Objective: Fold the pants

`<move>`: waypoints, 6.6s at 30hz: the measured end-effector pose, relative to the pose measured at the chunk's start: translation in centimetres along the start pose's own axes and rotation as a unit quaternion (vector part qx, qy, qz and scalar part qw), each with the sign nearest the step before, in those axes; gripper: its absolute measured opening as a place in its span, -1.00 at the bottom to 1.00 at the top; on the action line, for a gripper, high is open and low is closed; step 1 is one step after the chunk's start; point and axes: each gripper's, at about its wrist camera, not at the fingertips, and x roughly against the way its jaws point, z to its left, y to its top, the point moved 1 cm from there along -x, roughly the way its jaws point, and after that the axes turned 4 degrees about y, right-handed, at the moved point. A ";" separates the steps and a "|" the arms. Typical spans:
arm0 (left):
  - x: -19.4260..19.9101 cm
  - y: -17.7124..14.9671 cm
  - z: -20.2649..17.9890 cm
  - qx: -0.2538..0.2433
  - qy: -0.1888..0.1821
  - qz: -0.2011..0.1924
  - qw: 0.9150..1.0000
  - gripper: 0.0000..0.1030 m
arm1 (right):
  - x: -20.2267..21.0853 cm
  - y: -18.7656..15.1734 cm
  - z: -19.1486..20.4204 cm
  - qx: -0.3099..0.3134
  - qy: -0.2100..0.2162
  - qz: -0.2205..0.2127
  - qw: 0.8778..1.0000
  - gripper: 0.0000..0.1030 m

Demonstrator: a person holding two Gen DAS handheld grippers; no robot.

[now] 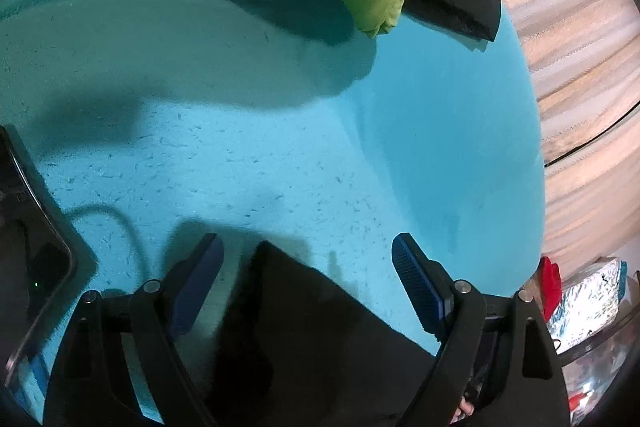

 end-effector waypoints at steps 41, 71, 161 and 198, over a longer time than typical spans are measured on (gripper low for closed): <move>-2.5 -0.1 -2.0 -0.099 0.081 0.044 0.991 -0.99 | 1.6 0.2 1.9 0.068 -0.018 -0.046 0.996 -0.98; 11.7 -10.7 -0.8 -0.192 0.108 -0.002 0.975 -0.99 | 13.1 -12.1 0.8 0.342 0.033 0.032 0.938 -0.98; 14.7 -15.2 4.1 0.076 -0.028 0.004 0.997 -0.47 | 11.4 -11.7 -4.1 -0.146 0.155 0.138 0.967 0.14; 13.5 -10.6 5.1 0.042 -0.027 0.036 0.998 -0.95 | 12.5 -10.4 -3.2 -0.023 0.150 0.082 0.985 -0.94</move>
